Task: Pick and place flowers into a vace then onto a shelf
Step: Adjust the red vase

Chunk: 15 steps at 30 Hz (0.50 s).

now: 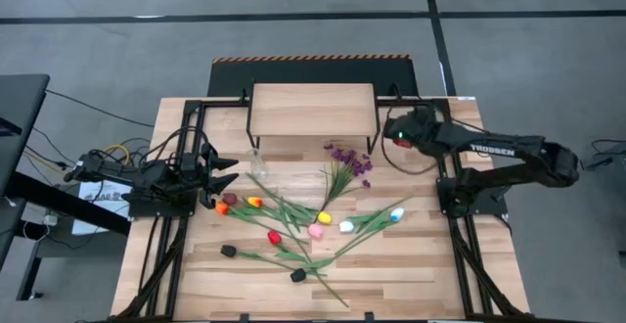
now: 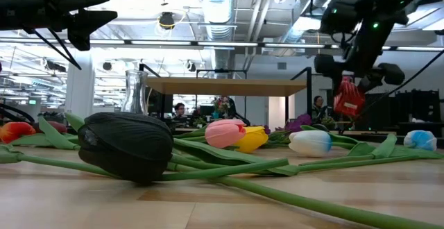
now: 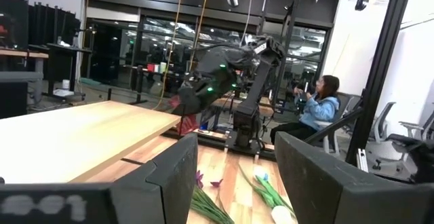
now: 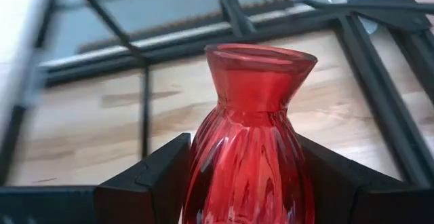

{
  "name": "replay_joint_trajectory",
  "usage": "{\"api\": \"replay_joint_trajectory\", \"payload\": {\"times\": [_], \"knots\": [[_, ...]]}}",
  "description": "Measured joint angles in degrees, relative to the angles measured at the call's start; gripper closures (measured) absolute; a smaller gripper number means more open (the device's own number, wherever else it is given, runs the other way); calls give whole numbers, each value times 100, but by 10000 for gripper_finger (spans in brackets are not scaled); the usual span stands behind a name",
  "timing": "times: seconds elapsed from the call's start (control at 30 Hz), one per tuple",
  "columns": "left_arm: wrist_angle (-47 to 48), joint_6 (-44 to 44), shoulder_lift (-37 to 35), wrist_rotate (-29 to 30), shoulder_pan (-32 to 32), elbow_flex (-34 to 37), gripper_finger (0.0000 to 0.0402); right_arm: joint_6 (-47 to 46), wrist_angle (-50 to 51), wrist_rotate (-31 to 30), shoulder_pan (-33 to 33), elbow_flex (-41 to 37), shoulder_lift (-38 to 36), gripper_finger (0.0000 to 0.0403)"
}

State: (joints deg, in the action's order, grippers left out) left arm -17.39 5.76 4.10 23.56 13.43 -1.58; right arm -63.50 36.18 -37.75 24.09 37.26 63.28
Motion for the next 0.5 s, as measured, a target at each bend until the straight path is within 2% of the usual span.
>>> {"api": "replay_joint_trajectory", "payload": {"times": [0.17, 0.33, 0.5], "knots": [[190, -105, 0, -34, 0, 0, 214, -667, 16, -748, -1004, -126, 12, 183], [215, -97, 0, -34, 0, 0, 214, -994, 19, -898, -1759, -134, 211, 179], [248, -56, 0, -34, 0, 0, 214, -1397, 85, -1298, -2469, -134, 509, 180]]}}
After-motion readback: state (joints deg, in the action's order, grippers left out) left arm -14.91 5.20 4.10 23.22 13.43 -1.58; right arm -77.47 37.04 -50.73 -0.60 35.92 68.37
